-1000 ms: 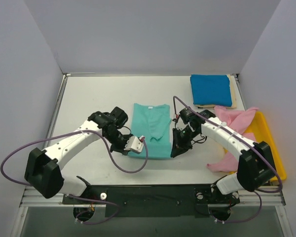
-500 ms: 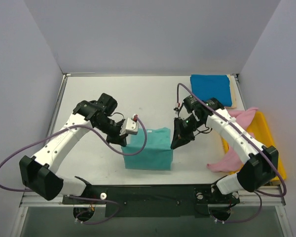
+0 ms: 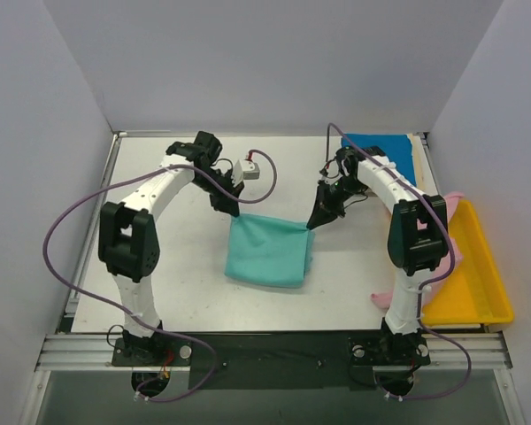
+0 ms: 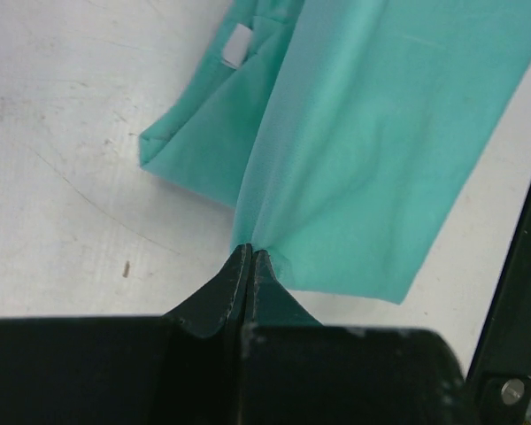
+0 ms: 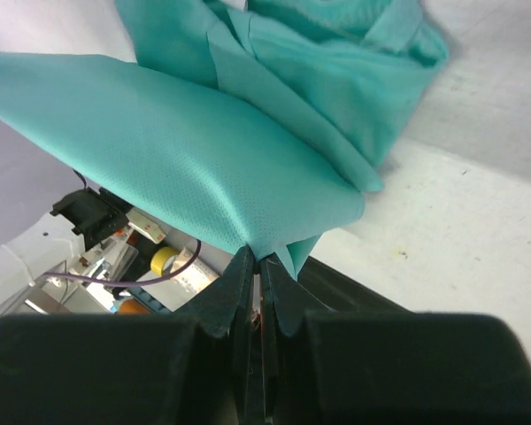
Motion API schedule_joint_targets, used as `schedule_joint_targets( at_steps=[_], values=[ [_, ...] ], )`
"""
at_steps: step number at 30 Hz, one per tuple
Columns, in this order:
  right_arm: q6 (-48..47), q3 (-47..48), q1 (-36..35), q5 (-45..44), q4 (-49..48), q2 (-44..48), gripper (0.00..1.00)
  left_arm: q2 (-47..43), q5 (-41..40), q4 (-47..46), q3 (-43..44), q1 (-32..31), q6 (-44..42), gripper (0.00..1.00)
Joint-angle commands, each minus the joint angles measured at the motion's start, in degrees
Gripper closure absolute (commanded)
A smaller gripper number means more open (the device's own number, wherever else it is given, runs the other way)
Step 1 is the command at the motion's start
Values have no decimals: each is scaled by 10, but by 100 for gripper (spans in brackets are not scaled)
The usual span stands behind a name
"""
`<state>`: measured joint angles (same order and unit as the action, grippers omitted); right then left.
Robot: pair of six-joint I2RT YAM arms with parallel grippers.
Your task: Fold and stack the t-shirts
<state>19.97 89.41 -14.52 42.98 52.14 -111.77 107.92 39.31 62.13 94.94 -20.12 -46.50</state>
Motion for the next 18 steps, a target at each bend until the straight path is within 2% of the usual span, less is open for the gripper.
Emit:
schedule_joint_targets(
  at_steps=[1, 7, 13, 18],
  values=[
    [-5, 28, 19, 5, 13, -18, 100, 74, 16, -23, 91, 5, 46, 100],
    [33, -26, 39, -21, -43, -11, 100, 119, 41, -31, 147, -6, 48, 100],
    [61, -84, 44, -38, -77, 19, 100, 119, 53, -16, 137, -33, 30, 100],
    [95, -148, 59, -60, -131, 51, 100, 120, 46, -89, 119, -48, 77, 100]
  ],
)
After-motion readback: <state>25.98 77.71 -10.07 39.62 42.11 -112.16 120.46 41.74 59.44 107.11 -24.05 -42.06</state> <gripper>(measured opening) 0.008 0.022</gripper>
